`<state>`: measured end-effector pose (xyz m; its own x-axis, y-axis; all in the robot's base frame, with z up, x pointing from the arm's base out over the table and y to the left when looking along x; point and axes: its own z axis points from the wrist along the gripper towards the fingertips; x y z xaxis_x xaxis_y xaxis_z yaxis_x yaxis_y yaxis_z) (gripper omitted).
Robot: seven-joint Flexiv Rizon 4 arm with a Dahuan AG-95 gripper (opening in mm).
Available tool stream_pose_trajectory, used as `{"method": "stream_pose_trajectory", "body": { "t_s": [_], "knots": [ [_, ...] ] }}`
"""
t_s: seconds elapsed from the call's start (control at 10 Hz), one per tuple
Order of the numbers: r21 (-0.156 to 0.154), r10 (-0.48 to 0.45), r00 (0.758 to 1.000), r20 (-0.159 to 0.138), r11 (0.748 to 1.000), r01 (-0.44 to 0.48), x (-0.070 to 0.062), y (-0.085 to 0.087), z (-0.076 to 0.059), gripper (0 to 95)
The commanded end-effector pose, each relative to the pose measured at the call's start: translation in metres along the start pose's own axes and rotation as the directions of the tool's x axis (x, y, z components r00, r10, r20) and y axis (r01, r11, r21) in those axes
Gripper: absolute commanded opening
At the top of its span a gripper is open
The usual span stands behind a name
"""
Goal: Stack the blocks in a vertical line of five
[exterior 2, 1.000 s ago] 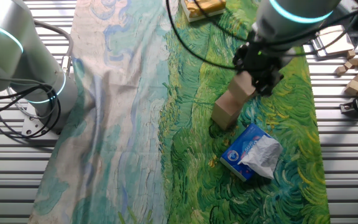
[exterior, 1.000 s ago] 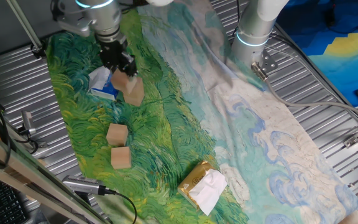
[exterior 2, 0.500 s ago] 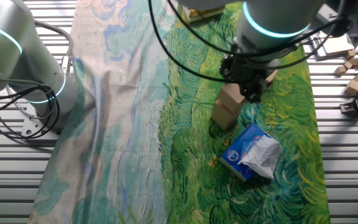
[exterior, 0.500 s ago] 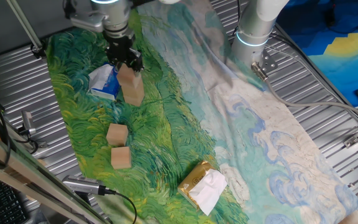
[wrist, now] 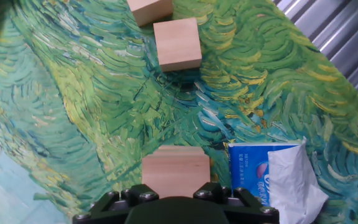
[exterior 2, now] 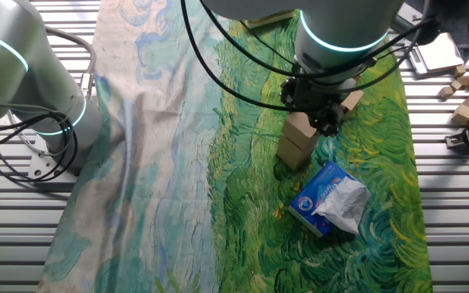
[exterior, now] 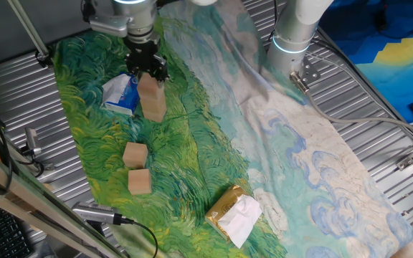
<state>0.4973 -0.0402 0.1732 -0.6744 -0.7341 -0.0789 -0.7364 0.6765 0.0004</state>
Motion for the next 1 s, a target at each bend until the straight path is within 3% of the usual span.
{"method": "stream_pose_trajectory", "body": {
  "t_s": [0.1, 1.0],
  "knots": [
    [0.007, -0.001, 1.000, 0.008, 1.000, 0.001, -0.0007, -0.0003, 0.0019, 0.0],
    [0.004, 0.028, 1.000, 0.010, 1.000, -0.028, -0.0034, 0.0004, 0.0049, 0.0]
  ]
}}
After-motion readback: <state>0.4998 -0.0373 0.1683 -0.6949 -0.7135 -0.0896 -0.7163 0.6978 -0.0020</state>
